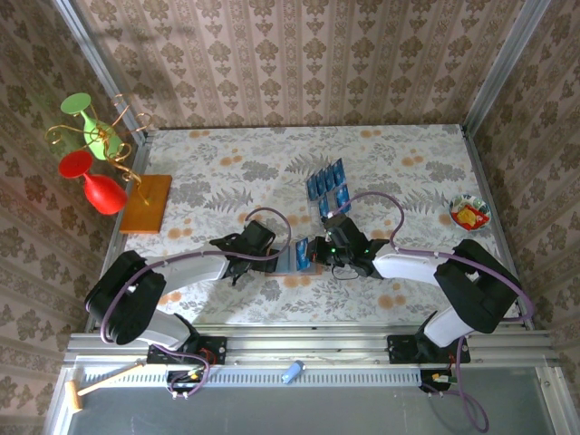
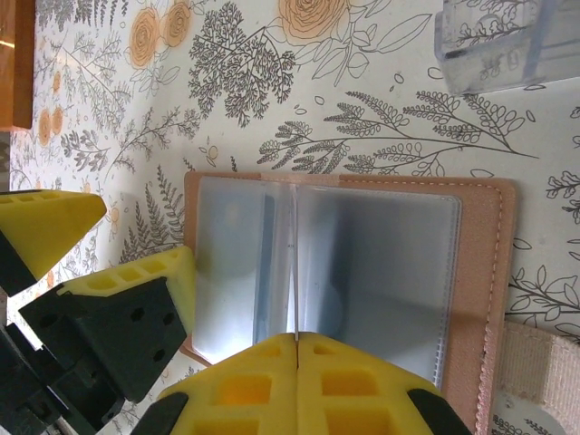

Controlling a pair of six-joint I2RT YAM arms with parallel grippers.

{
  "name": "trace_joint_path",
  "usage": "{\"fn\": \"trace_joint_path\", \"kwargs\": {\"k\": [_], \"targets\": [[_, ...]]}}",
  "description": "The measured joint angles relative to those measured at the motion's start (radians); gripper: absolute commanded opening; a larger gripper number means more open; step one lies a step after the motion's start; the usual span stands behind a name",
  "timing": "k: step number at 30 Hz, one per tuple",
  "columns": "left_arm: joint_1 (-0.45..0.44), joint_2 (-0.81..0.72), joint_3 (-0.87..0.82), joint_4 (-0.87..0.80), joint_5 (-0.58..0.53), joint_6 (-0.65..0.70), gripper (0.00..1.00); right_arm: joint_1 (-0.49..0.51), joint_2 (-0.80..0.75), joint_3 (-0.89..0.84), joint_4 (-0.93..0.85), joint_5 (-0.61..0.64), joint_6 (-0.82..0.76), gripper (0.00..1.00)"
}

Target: Put the credit cards into the card holder

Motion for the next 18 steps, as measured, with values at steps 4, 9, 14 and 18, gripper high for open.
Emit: {"fn": "trace_joint_path", "kwargs": {"k": [4, 9, 14, 18], "targets": [[0.0, -0.002, -0.006, 0.0, -0.006, -0.003, 1.0, 0.0, 0.0, -0.003, 0.021, 0.0, 0.006, 0.0], [0.0, -0.004, -0.021, 0.001, -0.011, -0.013, 1.0, 0.0, 0.0, -0.009, 0.066, 0.0, 0.024, 0.0], [0.0, -0.011, -0.029, 0.001, -0.011, -0.023, 1.0, 0.0, 0.003, -0.039, 0.143, 0.0, 0.035, 0.0], [0.0, -0.017, -0.034, 0.001, -0.011, -0.027, 1.0, 0.0, 0.017, -0.07, 0.208, 0.0, 0.05, 0.0]]}}
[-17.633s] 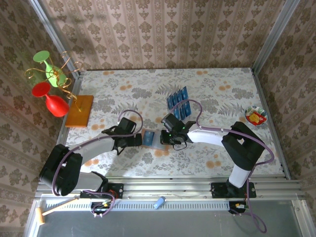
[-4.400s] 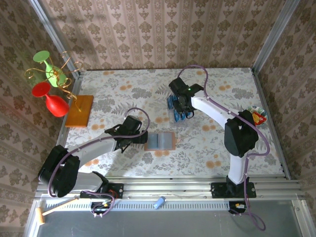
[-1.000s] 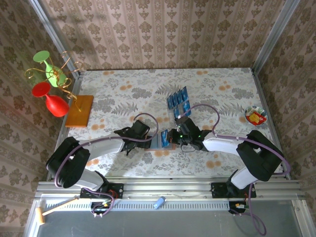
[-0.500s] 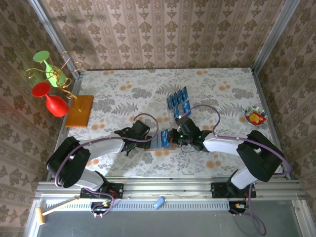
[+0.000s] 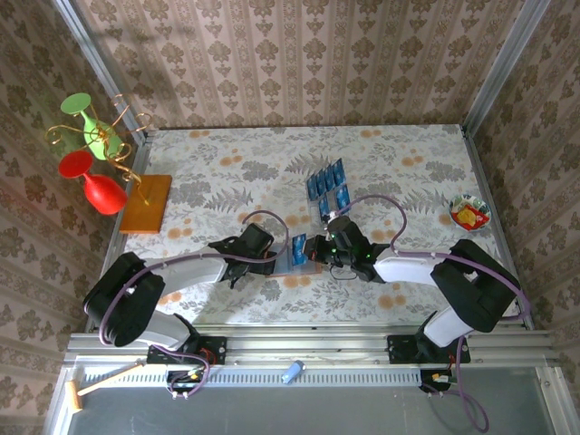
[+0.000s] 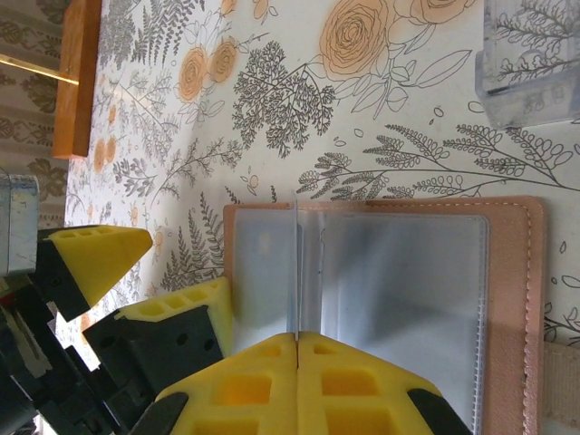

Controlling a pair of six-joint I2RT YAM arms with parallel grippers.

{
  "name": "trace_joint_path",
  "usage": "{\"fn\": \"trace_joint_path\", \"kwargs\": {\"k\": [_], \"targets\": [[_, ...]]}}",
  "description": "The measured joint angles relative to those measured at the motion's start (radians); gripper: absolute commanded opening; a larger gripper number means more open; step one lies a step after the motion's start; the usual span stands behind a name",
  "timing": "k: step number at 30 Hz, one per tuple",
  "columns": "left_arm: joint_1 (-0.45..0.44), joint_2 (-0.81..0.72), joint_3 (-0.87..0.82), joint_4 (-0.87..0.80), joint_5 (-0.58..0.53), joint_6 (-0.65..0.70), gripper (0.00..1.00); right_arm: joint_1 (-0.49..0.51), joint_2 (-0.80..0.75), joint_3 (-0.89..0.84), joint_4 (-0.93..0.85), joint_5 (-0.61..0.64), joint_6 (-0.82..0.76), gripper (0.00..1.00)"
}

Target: Put the credit cards into the card holder

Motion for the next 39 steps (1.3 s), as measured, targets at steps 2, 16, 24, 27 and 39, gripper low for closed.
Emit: {"fn": "trace_joint_path", "kwargs": {"k": [2, 16, 24, 27, 39], "targets": [[0.0, -0.001, -0.001, 0.0, 0.0, -0.002, 1.0, 0.0, 0.011, -0.011, 0.028, 0.0, 0.004, 0.0], [0.0, -0.006, -0.007, 0.0, -0.002, -0.002, 1.0, 0.0, 0.085, -0.04, 0.209, 0.0, 0.041, 0.0], [0.0, -0.006, -0.007, 0.0, -0.002, -0.002, 1.0, 0.0, 0.11, -0.053, 0.25, 0.0, 0.056, 0.0], [0.0, -0.006, -0.008, 0.0, -0.002, -0.002, 1.0, 0.0, 0.111, -0.062, 0.262, 0.0, 0.056, 0.0], [0.0, -0.006, -0.011, 0.007, -0.003, -0.002, 1.0, 0.0, 0.148, -0.084, 0.339, -0.006, 0.071, 0.0]]}}
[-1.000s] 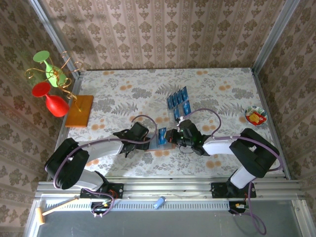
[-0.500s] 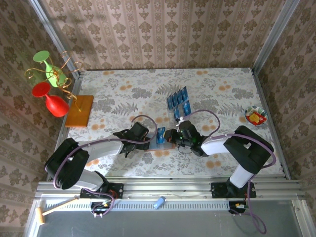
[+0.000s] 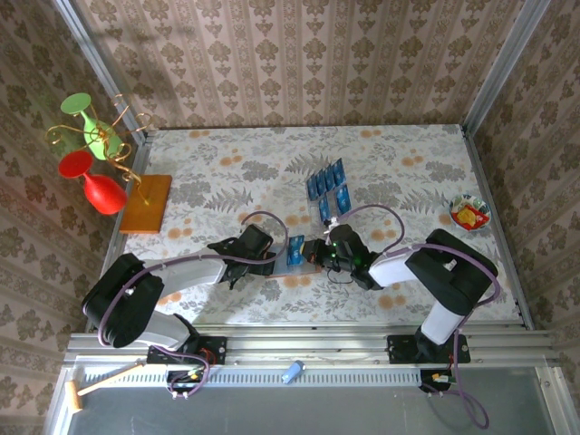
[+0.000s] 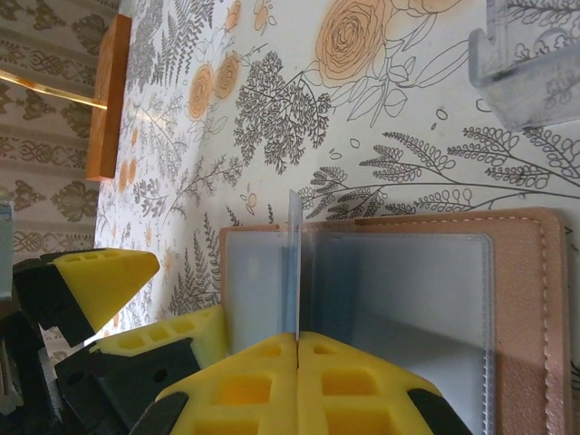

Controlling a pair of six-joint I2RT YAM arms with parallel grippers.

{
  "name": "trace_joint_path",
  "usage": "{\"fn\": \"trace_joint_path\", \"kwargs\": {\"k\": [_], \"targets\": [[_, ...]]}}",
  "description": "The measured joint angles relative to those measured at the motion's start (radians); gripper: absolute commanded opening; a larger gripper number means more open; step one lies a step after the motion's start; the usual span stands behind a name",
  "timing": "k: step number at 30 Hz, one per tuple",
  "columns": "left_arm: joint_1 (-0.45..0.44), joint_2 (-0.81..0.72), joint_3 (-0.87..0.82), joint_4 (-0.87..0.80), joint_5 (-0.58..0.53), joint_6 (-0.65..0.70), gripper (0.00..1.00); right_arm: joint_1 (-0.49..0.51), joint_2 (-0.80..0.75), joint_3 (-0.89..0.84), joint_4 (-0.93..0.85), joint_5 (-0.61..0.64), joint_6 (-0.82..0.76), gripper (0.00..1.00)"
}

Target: Put the credit cards into the card holder

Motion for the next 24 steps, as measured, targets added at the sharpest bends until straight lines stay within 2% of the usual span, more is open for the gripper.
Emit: {"fn": "trace_joint_path", "kwargs": {"k": [24], "targets": [[0.0, -0.004, 0.0, 0.0, 0.0, 0.0, 1.0, -0.003, 0.037, -0.069, 0.122, -0.078, 0.023, 0.0]]}}
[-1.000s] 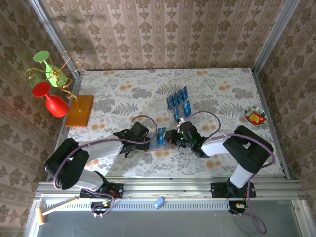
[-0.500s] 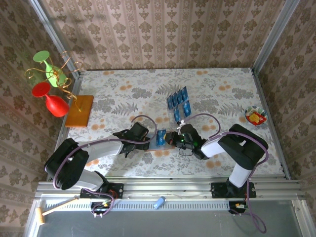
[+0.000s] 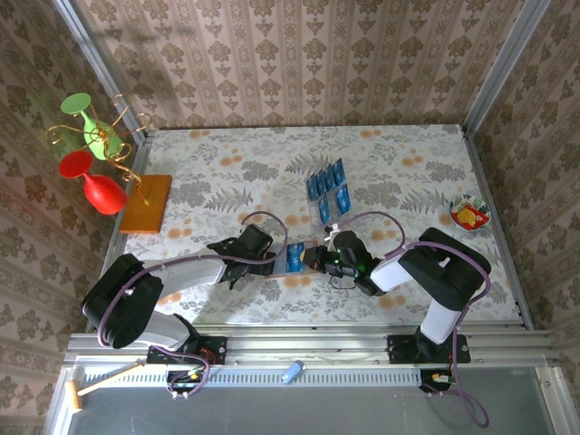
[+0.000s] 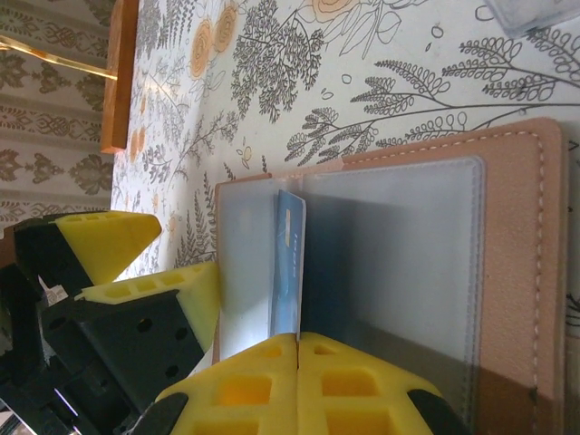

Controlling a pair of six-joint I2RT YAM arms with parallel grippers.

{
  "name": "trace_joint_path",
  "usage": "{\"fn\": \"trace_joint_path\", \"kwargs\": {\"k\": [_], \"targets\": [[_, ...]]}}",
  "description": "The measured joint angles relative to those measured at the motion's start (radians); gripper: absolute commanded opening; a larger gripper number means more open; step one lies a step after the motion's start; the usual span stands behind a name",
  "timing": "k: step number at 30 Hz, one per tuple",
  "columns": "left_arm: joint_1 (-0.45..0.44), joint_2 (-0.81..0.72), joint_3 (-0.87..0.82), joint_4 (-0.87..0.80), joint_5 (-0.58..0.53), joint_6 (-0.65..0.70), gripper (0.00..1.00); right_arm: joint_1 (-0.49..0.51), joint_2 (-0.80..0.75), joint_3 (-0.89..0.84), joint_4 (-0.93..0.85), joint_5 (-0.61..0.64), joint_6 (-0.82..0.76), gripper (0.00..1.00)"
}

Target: Put the credit cards into the card holder

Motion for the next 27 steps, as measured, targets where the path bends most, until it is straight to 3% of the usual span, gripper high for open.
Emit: {"fn": "trace_joint_path", "kwargs": {"k": [27], "targets": [[0.0, 0.0, 0.0, 0.0, -0.001, 0.0, 1.0, -0.032, 0.117, 0.008, 0.137, -0.123, 0.017, 0.0]]}}
